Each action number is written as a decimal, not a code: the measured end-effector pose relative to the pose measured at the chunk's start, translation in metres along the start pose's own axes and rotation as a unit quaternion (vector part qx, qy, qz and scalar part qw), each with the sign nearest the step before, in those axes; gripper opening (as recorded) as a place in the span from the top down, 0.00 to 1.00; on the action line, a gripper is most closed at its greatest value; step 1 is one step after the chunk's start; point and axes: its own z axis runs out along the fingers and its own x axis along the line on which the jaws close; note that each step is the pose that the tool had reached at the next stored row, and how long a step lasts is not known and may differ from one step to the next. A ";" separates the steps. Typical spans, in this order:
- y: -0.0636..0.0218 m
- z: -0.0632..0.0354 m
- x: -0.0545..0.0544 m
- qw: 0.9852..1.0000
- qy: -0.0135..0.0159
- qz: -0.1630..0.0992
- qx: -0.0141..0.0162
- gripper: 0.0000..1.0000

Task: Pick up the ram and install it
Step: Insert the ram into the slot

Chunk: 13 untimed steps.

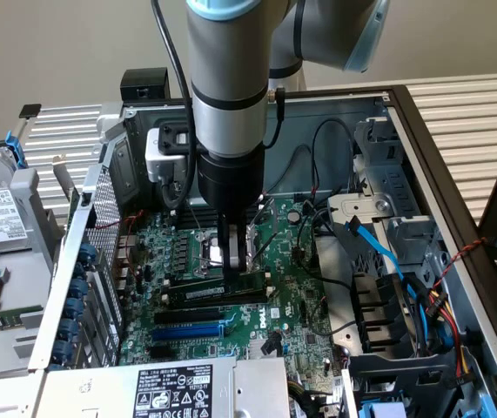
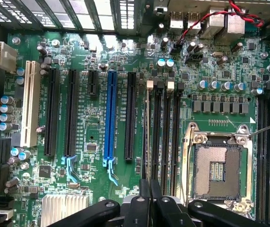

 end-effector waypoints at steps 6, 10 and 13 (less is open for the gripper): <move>0.0002 -0.0047 0.000 1.000 0.000 0.000 0.000 0.88; 0.0002 -0.0055 0.000 1.000 0.000 0.003 0.000 0.88; 0.0002 -0.0060 0.000 1.000 0.000 0.008 -0.002 0.88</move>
